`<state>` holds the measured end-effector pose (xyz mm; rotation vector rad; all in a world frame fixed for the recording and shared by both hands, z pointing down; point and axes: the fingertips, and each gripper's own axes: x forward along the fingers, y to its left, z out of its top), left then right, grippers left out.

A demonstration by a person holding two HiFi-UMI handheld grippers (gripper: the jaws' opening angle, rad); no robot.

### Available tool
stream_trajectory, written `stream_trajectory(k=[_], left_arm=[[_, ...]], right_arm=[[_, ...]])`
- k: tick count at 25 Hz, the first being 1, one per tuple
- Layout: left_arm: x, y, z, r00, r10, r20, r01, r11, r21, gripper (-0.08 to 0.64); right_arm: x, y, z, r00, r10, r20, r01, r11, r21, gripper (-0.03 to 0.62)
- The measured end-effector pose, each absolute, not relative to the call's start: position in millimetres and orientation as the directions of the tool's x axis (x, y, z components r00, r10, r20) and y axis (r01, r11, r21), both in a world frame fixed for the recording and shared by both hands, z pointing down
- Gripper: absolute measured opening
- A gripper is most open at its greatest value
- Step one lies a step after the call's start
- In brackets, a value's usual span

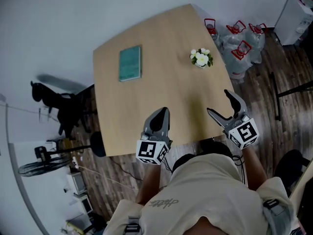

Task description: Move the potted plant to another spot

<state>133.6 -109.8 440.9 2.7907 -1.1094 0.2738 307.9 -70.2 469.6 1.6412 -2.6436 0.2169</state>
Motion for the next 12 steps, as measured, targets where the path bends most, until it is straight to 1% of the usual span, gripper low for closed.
stream_trajectory(k=[8,12], left_arm=[[136.2,-121.4,445.7,0.701,-0.676,0.227,-0.703,-0.709,0.059,0.020],[130.0,-128.9,448.5,0.716,-0.664,0.216,-0.691,-0.718,0.084,0.020]], right_arm=[[313.6,-84.3,476.8,-0.467,-0.876,0.122,-0.883,0.454,-0.118,0.388],[308.0,-94.3,478.9,-0.453,-0.880,0.142,-0.891,0.442,-0.104,0.388]])
